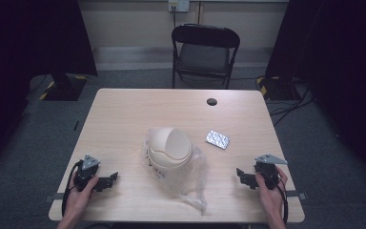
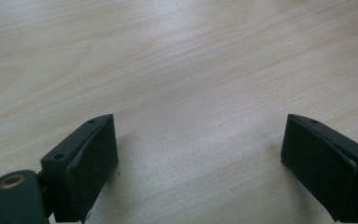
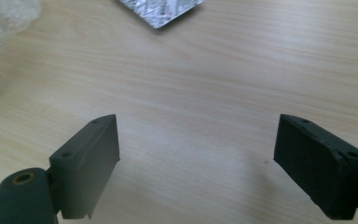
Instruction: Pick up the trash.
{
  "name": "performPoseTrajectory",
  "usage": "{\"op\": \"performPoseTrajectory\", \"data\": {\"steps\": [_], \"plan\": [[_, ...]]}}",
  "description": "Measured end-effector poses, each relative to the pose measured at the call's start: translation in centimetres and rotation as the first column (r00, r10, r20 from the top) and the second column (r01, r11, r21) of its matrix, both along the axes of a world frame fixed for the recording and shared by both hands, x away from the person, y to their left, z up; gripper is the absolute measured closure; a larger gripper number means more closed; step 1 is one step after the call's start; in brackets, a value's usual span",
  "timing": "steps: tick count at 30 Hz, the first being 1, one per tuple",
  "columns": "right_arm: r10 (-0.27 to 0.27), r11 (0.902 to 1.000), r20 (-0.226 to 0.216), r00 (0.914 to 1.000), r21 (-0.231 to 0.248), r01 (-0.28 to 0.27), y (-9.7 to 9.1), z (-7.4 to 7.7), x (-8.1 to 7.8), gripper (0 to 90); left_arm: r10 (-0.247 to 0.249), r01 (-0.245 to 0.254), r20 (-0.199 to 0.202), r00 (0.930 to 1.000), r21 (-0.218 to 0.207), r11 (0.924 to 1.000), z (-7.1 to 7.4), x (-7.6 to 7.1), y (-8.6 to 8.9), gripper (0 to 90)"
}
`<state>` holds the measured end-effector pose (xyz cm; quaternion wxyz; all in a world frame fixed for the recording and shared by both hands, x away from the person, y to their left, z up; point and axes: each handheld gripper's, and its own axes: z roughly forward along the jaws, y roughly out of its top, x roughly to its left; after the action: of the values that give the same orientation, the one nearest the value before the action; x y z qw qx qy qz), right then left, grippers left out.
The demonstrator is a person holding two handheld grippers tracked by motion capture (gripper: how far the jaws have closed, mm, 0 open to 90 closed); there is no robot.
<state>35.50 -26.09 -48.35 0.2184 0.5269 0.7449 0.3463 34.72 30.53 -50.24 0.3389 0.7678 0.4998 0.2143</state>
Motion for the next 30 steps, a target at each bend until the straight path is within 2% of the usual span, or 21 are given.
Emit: {"op": "performPoseTrajectory", "data": {"steps": [3, 4, 13, 20, 22, 26, 30], "plan": [[0.037, 0.9992, -0.019, 0.9991, 0.014, -0.037, 0.7, 0.2, 0.0, 13.4, 0.000, 0.000, 0.000, 1.0000, 0.000, 1.0000, 0.0, 0.0, 0.0, 10.2], [0.061, 0.9980, -0.013, 0.9980, 0.017, -0.061, 1.3, 0.6, 0.1, 13.4, 0.000, 0.000, 0.000, 1.0000, 0.000, 1.0000, 0.0, 0.0, 0.0, 10.3], [0.114, 0.9920, 0.034, 0.9929, 0.051, -0.116, 3.7, 2.7, 1.2, 14.2, 0.000, 0.000, 0.000, 1.0000, 0.000, 1.0000, 0.0, 0.0, 0.0, 10.3], [0.165, 0.9816, 0.053, 0.9849, 0.089, -0.169, 5.7, 4.1, 2.1, 13.9, -0.002, 0.002, 0.000, 1.0000, 0.001, 1.0000, 0.0, 0.0, 0.0, 10.3], [0.180, 0.9756, 0.053, 0.9822, 0.118, -0.185, 6.2, 4.6, 2.2, 13.8, -0.001, 0.001, 0.000, 1.0000, -0.001, 1.0000, 0.0, 0.0, 0.0, 10.3], [0.192, 0.9719, 0.067, 0.9791, 0.126, -0.199, 7.0, 5.5, 2.4, 13.8, -0.001, 0.001, -0.001, 1.0000, 0.001, 1.0000, 0.0, 0.0, 0.0, 10.3], [0.226, 0.9590, 0.083, 0.9707, 0.157, -0.236, 7.8, 6.6, 2.5, 13.5, 0.000, 0.000, 0.000, 1.0000, -0.001, 1.0000, 0.0, 0.0, 0.0, 10.3]]}}
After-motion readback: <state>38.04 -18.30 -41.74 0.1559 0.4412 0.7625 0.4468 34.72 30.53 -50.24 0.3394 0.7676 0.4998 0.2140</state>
